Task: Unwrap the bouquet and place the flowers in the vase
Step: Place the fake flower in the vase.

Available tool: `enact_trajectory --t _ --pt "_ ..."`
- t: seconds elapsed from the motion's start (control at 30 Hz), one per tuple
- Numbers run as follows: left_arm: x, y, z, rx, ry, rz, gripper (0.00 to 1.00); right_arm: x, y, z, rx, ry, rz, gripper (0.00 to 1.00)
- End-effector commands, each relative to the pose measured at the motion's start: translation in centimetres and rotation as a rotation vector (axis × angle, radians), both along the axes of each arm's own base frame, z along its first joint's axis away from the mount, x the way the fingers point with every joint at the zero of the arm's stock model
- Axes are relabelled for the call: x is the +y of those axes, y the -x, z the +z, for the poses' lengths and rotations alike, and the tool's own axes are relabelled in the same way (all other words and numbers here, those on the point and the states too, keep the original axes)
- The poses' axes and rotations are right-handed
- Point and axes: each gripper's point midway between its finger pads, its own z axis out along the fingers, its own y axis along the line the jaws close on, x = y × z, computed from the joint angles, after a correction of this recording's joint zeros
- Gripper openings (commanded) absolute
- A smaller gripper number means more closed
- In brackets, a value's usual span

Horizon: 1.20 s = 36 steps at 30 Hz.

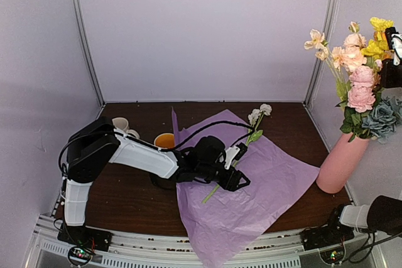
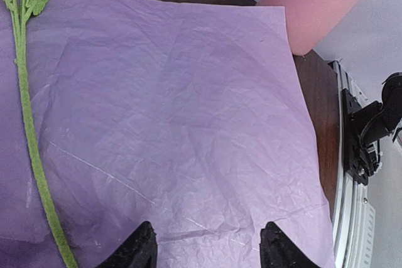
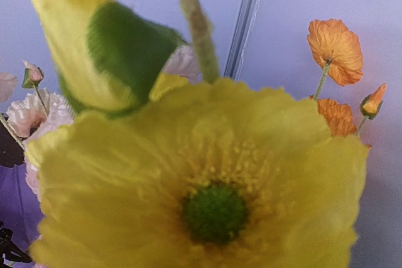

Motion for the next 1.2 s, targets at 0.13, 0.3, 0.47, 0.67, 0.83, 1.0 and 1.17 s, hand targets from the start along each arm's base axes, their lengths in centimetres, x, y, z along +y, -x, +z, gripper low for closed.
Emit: enact_trajectory --t 0.13,0.3,0.47,0.67,0.83,1.0,1.17 --pt "-0.4 0.2 1.2 -0.022 0.036 -0.010 0.58 -2.4 -0.5 -4.4 0.105 -0.028 -0.095 0.00" --pt "-0.4 0.3 1.2 -0.021 0.037 -0.011 0.58 -2.8 -1.0 -7.1 0.183 -0.062 -0.099 0.00" --pt "-0.3 0.3 1.2 -0.018 0.036 -0.011 0.58 -2.8 -0.8 -8.5 0.204 -0.064 -0.098 0.00" --pt "-0.3 0.4 1.1 -0.017 0.037 -0.010 0.58 -2.7 -0.4 -9.7 0.224 -0.056 -0.103 0.00" --pt "-0.3 0.4 1.2 -0.015 0.038 -0.011 0.58 -2.7 -0.1 -10.0 0.232 -0.054 -0.109 0.00" --pt "-0.1 0.4 1.2 -0.016 0.042 -0.007 0.58 -2.2 0.6 -8.1 0.186 -0.033 -0.112 0.10" --pt "0.0 0.5 1.3 -0.017 0.045 -0.007 0.58 -0.9 2.3 -3.5 0.055 0.023 -0.111 0.27"
